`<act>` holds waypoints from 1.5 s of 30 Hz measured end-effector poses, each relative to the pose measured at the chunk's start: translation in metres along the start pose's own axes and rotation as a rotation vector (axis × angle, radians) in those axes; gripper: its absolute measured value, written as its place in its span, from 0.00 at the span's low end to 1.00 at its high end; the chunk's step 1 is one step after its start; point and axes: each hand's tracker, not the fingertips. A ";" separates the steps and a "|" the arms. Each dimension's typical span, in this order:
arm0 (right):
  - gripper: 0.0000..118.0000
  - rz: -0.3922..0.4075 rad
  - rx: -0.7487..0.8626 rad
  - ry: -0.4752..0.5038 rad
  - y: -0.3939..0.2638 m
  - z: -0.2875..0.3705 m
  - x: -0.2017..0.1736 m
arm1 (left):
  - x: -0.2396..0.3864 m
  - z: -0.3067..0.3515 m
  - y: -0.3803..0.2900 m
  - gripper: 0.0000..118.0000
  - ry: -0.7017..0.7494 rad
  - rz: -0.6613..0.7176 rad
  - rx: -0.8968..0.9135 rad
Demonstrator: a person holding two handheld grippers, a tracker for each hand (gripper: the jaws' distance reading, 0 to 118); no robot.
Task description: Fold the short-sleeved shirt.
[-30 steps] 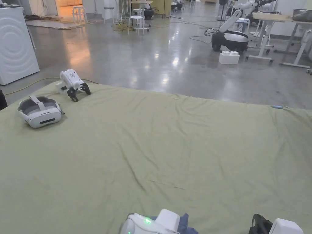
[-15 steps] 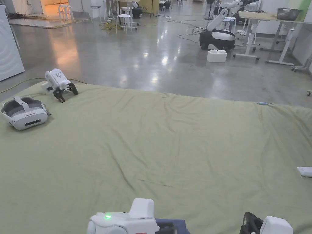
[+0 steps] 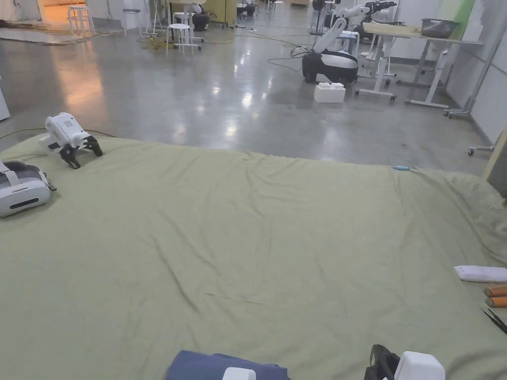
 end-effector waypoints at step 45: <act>0.00 0.171 -0.221 0.087 -0.113 -0.053 -0.161 | -0.096 0.190 -0.024 0.01 0.552 -0.121 0.714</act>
